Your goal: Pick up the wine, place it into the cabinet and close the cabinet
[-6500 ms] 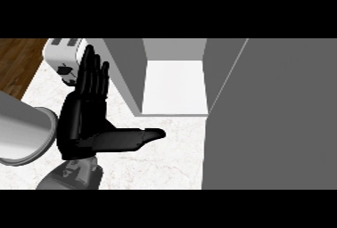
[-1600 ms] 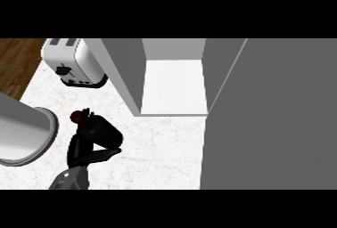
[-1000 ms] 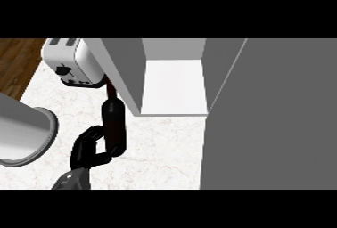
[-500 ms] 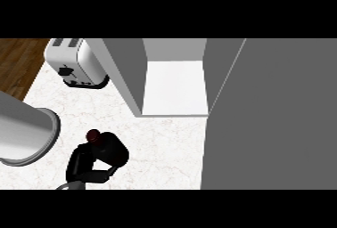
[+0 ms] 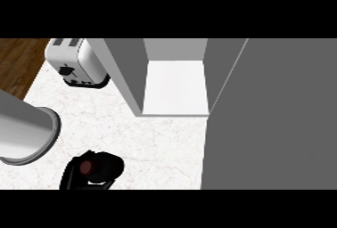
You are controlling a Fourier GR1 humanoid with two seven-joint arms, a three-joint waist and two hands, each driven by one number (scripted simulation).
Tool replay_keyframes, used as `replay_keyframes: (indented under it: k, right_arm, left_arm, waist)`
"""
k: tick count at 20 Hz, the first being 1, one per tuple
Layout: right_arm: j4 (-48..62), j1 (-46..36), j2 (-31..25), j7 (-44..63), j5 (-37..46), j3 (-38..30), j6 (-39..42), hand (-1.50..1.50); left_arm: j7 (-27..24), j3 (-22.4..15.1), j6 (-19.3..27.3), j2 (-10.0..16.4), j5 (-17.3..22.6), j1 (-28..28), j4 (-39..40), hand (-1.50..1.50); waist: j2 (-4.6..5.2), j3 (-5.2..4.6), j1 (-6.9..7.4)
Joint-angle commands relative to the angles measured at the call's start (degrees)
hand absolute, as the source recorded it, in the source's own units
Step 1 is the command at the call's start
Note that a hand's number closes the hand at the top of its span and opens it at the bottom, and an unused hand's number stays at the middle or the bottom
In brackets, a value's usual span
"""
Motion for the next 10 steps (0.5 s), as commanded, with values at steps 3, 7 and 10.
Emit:
replay_keyframes:
  k: [3, 7, 10]
  right_arm:
    - [4.31, -1.25, 0.88, -2.16, 1.91, 1.07, 0.17, -1.5]
    - [2.67, 1.12, 1.59, -3.63, 1.25, 2.06, 0.34, -1.5]
    - [4.76, -0.38, -1.01, -3.36, -3.4, -3.8, 1.94, -1.5]
  left_arm:
    - [2.59, -2.95, -4.97, -2.82, 3.44, 6.85, -13.14, 1.5]
    - [13.6, -5.18, -3.05, -3.08, 6.78, 11.84, -28.12, 1.5]
    - [20.83, -7.24, -1.6, -3.11, 9.19, 18.99, -41.13, 1.5]
  waist:
    - [0.27, -0.26, 0.37]
    - [0.24, -0.26, 0.16]
    - [0.25, -0.23, 0.35]
